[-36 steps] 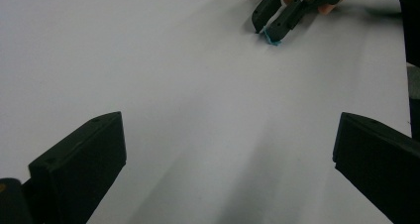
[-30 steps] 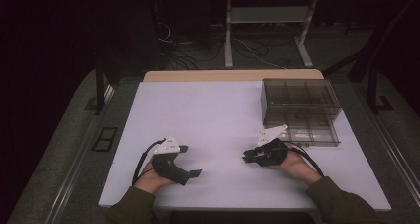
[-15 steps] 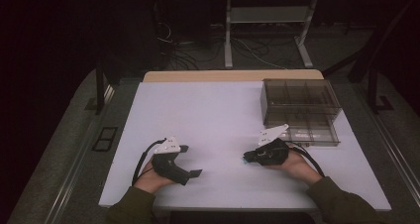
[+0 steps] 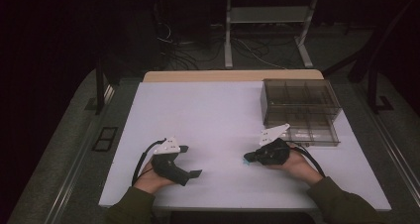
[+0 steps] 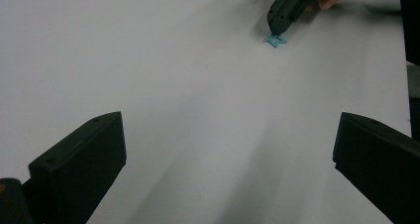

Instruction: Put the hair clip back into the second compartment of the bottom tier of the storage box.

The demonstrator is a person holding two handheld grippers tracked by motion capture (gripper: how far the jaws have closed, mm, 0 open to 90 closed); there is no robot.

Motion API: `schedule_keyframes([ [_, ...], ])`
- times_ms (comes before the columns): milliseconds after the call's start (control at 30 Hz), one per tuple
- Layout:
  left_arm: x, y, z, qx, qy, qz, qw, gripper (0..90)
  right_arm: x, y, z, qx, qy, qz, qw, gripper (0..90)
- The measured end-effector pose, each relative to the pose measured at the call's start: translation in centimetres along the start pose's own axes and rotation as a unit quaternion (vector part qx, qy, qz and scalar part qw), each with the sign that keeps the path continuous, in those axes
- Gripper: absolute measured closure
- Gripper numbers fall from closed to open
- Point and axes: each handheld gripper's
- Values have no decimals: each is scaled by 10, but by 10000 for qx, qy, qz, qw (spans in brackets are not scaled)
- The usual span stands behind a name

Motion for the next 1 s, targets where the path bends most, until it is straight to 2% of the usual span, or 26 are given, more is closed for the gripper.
schedule_keyframes([
  [333,0,1,1,-16,31,-13,10000,0,0,3,1,-60,7,-67,10000,882],
  [400,0,1,1,-18,23,-31,10000,0,-1,2,3,-99,27,-163,9998,882],
  [633,1,3,1,-66,23,-83,9999,0,-4,3,9,-104,174,-217,9996,882],
  [1000,2,2,1,-70,50,2,10000,0,-8,7,20,-129,429,-390,9982,882],
])
Point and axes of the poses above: each handheld gripper's, and its own axes: z roughly backward along the jaws, x roughly out of its underside, y roughly to its right, and after that the axes turned 12 degrees about x, right-handed
